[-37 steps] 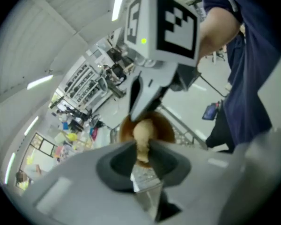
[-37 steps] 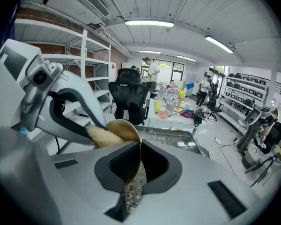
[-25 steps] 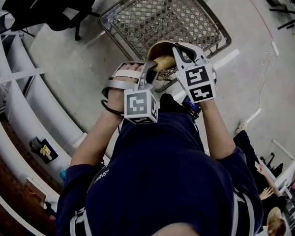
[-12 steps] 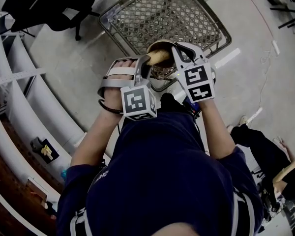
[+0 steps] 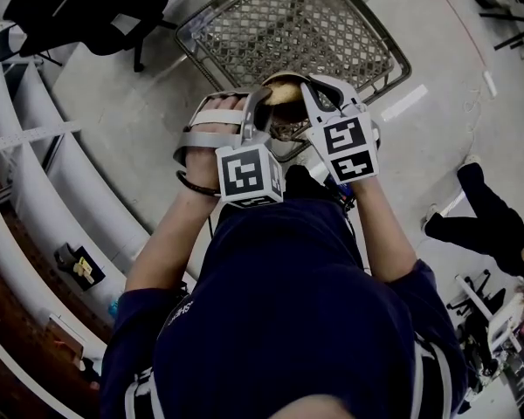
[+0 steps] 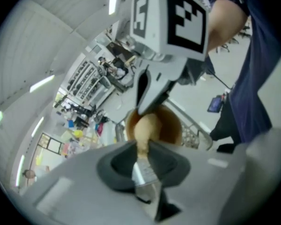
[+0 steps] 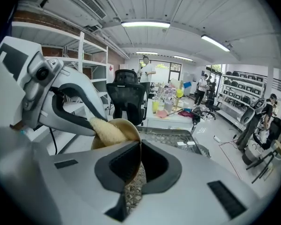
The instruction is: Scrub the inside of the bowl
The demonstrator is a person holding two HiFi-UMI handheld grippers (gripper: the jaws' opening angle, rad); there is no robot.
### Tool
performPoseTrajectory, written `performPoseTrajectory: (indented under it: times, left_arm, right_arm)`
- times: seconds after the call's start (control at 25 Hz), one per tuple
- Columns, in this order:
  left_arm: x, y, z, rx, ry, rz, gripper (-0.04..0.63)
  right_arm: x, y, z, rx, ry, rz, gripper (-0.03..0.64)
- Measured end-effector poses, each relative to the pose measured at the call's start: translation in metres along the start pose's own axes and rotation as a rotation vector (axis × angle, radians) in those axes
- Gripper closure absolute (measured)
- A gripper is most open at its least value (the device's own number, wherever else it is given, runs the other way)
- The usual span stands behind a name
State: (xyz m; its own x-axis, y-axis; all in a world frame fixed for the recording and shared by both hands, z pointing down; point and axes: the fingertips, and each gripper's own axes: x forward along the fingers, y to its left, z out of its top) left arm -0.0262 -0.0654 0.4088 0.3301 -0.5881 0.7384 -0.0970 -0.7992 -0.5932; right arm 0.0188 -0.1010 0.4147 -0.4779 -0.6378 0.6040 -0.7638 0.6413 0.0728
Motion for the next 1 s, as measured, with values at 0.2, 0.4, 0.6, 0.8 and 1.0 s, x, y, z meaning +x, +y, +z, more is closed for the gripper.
performPoseTrajectory:
  times: [0.2, 0.4, 0.6, 0.8, 1.0]
  left_arm:
    - [-0.001, 0.000, -0.013, -0.021, 0.041, 0.003, 0.531]
    - [0.002, -0.038, -0.008, 0.012, 0.043, -0.103, 0.531]
    - [-0.002, -0.032, 0.005, 0.010, -0.012, -0.085, 0.531]
    - [-0.004, -0.001, -0.007, -0.015, 0.015, -0.003, 0.531]
    - [-0.002, -0.014, -0.018, 0.019, 0.085, -0.040, 0.531]
  right_arm:
    - [-0.001, -0.005, -0.002, 0.004, 0.003, -0.011, 0.601]
    - [-0.002, -0.008, 0.000, -0.017, 0.001, -0.031, 0.601]
    - [-0.003, -0.004, -0.002, -0.012, -0.001, -0.026, 0.601]
    - [-0.005, 0.003, -0.001, -0.021, -0.006, -0.016, 0.601]
    - [-0.005, 0.001, 0.000, -0.046, -0.005, -0.031, 0.601]
